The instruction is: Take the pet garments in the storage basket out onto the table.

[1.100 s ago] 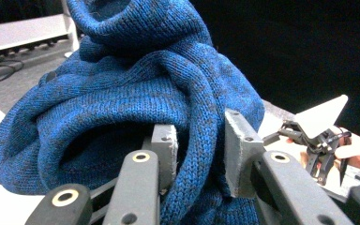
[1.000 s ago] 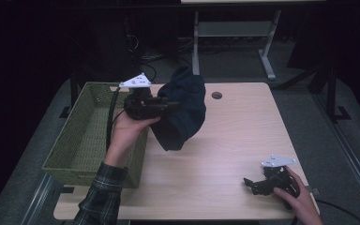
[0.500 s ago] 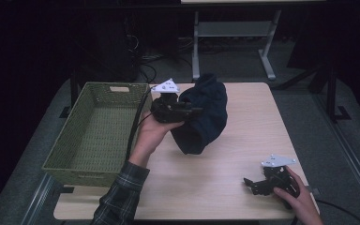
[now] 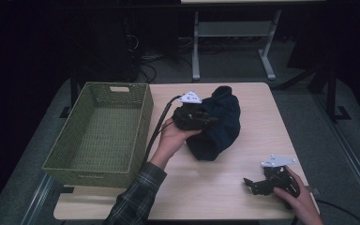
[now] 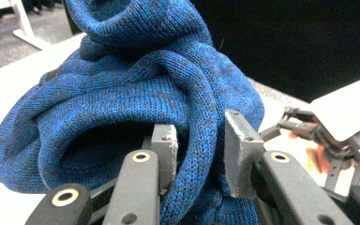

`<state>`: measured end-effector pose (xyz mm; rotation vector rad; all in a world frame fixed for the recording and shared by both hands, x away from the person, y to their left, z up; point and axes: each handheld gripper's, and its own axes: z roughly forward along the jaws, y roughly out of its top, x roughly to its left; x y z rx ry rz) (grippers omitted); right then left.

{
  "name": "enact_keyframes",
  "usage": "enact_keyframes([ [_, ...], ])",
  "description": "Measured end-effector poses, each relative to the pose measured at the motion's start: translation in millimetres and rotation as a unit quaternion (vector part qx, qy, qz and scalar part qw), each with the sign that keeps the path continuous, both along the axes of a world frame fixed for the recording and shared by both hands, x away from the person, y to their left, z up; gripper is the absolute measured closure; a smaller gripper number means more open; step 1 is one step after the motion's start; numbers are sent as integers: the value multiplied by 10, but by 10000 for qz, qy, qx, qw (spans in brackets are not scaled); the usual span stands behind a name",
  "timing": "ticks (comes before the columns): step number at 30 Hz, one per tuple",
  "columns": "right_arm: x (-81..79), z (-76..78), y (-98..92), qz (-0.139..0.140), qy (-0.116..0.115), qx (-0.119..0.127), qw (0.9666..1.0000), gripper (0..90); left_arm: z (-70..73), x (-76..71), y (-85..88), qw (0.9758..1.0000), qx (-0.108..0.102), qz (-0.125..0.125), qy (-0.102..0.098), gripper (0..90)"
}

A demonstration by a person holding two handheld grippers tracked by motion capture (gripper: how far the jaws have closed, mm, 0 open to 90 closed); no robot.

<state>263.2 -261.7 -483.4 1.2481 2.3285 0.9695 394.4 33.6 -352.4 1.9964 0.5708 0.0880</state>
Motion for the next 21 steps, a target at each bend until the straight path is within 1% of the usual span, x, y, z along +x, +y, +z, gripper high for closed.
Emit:
enact_keyframes([
  [5,-2,1,2,-9,20,9,10000,0,-235,54,-149,9998,158,-52,131,686],
  [8,0,0,0,-2,2,-6,10000,0,-368,90,-235,9993,312,-111,179,685],
  [12,1,0,-1,3,-5,-3,10000,0,-539,124,-353,9985,470,-101,245,684],
  [16,-2,-1,3,-9,16,25,10000,0,-714,149,-473,9973,633,-126,338,684],
  [17,0,-1,2,-5,-3,15,10000,0,-756,159,-499,9968,708,-158,330,684],
  [18,-1,1,1,-3,7,3,10000,0,-801,159,-530,9961,778,-161,379,683],
  [20,-2,0,0,6,14,-4,10000,0,-897,164,-590,9950,895,-154,421,682],
  [21,-3,1,2,-2,25,5,10000,0,-945,160,-622,9948,903,-116,460,680],
])
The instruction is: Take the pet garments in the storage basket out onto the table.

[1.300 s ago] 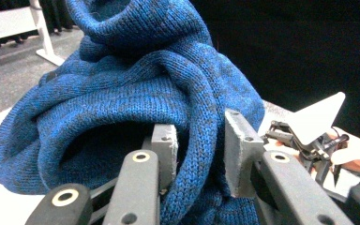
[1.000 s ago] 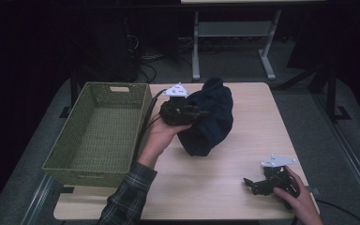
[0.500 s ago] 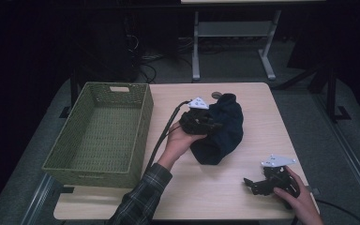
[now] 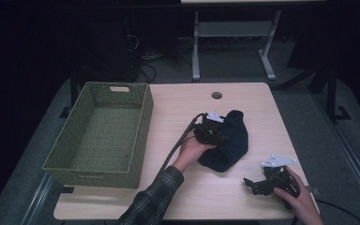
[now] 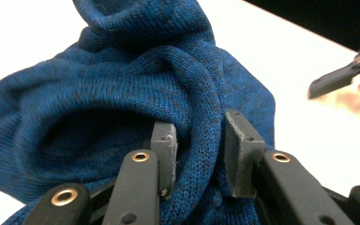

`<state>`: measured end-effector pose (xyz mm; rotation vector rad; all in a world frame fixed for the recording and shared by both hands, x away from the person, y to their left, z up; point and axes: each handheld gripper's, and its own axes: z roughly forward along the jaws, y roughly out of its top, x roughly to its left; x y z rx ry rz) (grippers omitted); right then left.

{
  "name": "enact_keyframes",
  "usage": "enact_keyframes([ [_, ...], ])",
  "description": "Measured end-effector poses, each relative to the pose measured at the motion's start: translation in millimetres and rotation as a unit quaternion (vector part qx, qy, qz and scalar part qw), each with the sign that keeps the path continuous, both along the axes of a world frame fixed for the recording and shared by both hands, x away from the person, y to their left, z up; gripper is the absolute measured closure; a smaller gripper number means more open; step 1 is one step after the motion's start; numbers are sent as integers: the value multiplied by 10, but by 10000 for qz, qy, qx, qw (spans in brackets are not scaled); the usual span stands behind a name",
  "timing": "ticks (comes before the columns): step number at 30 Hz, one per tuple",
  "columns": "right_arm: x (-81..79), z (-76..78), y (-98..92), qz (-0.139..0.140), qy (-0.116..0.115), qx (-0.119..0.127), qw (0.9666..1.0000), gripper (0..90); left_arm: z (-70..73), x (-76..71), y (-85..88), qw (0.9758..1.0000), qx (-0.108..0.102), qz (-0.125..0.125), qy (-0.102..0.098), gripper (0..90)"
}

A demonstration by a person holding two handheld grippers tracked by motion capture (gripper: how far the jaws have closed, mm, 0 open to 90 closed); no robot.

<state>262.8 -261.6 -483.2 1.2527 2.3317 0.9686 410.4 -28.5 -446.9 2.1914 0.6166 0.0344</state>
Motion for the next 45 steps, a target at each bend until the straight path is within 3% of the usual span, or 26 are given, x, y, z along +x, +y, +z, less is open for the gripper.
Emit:
enact_keyframes([
  [2,1,-1,0,15,-10,-4,10000,0,-91,12,-36,9999,157,-13,33,676],
  [6,0,-1,0,25,-9,-2,10000,0,-150,28,-40,9999,71,4,98,639],
  [9,0,-1,1,26,-9,-2,10000,0,-130,17,-43,9999,119,-49,82,564],
  [14,0,-1,1,24,-7,-1,10000,0,-72,-53,-62,9997,173,-145,-48,364],
  [17,-1,0,2,22,-4,1,10000,0,-5,-103,-65,9992,328,-178,-152,266],
  [22,-1,0,2,19,-1,8,10000,0,109,-170,13,9977,562,-214,-310,178],
  [33,-1,-1,2,18,-4,5,10000,0,298,-374,359,9975,429,54,-556,134],
  [45,0,-1,1,23,-6,-1,10000,0,308,-501,811,9966,329,434,-621,133],
])
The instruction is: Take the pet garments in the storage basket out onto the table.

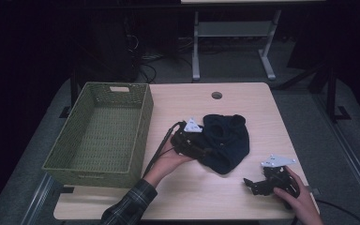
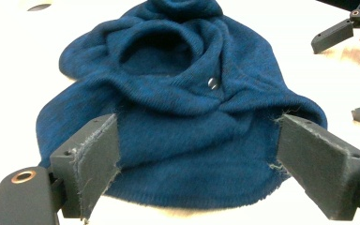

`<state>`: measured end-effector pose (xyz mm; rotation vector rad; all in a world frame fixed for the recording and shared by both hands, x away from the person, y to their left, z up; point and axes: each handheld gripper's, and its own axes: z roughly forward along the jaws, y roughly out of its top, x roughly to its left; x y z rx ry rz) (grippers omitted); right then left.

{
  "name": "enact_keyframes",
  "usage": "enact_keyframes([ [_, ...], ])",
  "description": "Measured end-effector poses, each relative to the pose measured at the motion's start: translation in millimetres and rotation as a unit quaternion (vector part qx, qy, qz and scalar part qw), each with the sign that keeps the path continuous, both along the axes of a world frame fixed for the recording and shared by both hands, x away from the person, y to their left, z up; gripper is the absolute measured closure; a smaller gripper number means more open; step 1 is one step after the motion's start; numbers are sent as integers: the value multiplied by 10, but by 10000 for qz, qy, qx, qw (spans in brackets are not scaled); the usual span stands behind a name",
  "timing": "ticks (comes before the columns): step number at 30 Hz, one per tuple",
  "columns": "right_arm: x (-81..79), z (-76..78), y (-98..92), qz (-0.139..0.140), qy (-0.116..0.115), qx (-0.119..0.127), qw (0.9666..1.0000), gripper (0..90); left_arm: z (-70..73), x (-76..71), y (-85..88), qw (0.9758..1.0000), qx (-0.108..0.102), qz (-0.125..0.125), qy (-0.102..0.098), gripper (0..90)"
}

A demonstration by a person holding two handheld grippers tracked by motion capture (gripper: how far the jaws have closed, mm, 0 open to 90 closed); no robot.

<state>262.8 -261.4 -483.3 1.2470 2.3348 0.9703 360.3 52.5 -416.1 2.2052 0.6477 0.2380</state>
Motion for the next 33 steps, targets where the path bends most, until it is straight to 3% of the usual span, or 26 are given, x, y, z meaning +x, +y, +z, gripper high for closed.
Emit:
enact_keyframes([
  [13,0,0,0,-1,0,1,10000,0,-199,-213,310,9997,162,191,33,131],
  [32,4,-1,-3,20,-26,-8,10000,0,-537,-473,557,9963,747,344,232,129],
  [33,3,-1,-2,14,-20,-5,10000,0,-552,-480,576,9970,665,367,172,127],
])
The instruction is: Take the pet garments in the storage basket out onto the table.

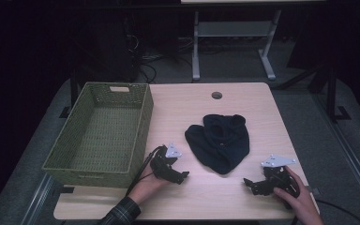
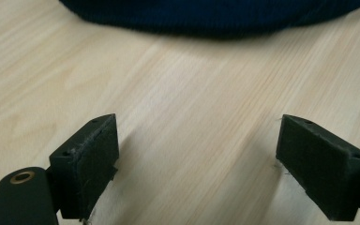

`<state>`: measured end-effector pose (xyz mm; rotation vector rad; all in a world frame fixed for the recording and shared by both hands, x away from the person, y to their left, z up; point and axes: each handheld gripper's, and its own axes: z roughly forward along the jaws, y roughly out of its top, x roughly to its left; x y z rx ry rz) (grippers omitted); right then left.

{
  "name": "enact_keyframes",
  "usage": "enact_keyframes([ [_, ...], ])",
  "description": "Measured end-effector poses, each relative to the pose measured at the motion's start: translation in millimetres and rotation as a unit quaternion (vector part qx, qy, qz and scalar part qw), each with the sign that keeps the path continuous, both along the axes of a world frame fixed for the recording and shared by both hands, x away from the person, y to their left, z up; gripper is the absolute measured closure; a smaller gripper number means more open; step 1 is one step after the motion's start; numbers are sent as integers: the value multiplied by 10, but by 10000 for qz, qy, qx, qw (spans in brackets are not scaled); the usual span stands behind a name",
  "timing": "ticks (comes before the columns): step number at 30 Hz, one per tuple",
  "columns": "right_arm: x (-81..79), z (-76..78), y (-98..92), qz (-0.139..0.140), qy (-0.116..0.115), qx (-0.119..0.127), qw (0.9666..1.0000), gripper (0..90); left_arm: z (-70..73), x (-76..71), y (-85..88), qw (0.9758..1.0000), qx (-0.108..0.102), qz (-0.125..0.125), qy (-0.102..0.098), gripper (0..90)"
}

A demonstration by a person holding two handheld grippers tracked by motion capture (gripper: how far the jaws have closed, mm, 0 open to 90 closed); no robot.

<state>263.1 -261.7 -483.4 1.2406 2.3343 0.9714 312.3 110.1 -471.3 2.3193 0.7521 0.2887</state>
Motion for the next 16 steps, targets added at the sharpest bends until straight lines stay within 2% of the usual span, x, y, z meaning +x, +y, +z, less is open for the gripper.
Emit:
enact_keyframes([
  [6,-2,-1,1,4,-5,-2,10000,0,-68,-35,44,9993,-323,10,-207,126],
  [16,-7,-1,4,-20,-5,0,10000,0,-68,-36,43,9993,-321,20,-215,127],
])
